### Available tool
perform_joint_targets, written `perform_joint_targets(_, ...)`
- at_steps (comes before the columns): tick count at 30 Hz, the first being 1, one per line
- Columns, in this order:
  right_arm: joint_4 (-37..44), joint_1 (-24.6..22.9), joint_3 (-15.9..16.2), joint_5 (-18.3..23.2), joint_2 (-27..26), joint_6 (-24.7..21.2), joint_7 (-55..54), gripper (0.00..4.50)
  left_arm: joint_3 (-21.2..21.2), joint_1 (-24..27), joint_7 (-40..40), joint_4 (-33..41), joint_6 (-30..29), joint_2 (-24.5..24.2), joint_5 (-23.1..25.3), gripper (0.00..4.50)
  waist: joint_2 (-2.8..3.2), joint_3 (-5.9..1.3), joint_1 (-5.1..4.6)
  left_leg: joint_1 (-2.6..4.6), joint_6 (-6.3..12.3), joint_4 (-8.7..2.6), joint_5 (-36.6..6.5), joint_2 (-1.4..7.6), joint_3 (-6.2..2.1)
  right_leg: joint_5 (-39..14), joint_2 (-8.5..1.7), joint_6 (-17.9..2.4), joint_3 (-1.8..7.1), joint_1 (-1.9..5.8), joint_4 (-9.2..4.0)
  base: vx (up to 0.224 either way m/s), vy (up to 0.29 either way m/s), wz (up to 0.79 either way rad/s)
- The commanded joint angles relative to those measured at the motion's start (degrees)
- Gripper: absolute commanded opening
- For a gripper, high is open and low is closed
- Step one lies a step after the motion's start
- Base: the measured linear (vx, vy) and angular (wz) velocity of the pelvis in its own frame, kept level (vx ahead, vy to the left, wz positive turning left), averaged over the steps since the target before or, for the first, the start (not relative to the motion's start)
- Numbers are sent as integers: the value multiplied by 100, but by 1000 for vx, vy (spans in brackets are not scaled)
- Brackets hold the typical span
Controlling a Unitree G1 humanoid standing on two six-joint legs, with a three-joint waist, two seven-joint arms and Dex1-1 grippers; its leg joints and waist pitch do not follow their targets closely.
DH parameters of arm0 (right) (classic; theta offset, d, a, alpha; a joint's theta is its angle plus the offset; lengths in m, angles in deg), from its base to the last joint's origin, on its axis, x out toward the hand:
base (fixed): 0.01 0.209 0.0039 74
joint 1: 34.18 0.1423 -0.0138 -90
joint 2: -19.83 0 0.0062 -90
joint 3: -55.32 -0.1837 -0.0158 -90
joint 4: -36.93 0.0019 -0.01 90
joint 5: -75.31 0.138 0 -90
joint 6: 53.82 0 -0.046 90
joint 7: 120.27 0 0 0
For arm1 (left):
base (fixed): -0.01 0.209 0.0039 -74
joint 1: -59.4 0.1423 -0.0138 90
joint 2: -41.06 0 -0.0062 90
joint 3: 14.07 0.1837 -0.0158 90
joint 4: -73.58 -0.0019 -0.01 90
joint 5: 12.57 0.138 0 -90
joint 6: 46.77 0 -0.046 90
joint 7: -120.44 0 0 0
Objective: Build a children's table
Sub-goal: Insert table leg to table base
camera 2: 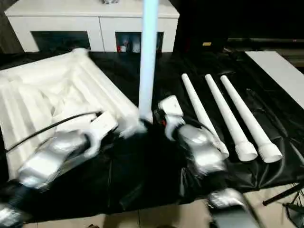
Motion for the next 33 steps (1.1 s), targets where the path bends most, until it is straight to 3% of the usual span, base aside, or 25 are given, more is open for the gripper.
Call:
perform_joint_targets(1,399,-142,-3,310,258,-449,569,388,252,105,-659,475,-18,-134,-265,0,101,-344,16,79,377,-410,-804,270,-71,-212,-440,-1390,309,330,-329,0,0,0)
perform_joint_targets(6,688,-265,229,363,544,-667,1075,388,195,32,-734,559,-83,-157,-316,0,86,-313,96,113,173,-422,-1045,262,-51,-797,-446,-1294,324,293,-393,0,0,0)
perform_joint_targets(10,574,-209,308,198,560,-645,1102,388,186,-43,-667,448,-34,-140,-277,0,58,-322,107,84,114,-420,-998,246,-65,-961,-462,-1174,324,314,-399,0,0,0)
perform_joint_targets(14,668,-194,343,214,629,-836,1150,388,153,-46,-725,477,-82,-161,-296,0,56,-340,113,69,168,-407,-773,244,-71,-734,-449,-1177,318,326,-368,0,0,0)
perform_joint_targets(17,642,-180,360,181,646,-828,1160,354,134,-42,-731,470,-87,-154,-296,0,59,-348,113,65,198,-396,-711,240,-66,-552,-448,-1228,314,328,-352,0,0,0)
perform_joint_targets(26,530,-165,346,149,584,-801,1099,278,112,4,-776,441,-80,-207,-287,0,64,-349,115,69,187,-393,-746,237,-66,-576,-446,-1236,313,332,-353,0,0,0)
perform_joint_targets(31,234,-119,293,-61,453,-725,617,268,111,17,-740,428,-176,-207,-268,0,68,-353,102,69,189,-391,-710,237,-66,-509,-446,-1275,311,329,-339,0,0,0)
perform_joint_targets(33,95,-75,254,-144,382,-702,354,267,110,-2,-680,391,-219,-172,-245,0,62,-339,90,68,136,-401,-839,230,-69,-727,-448,-1241,308,334,-365,0,0,0)
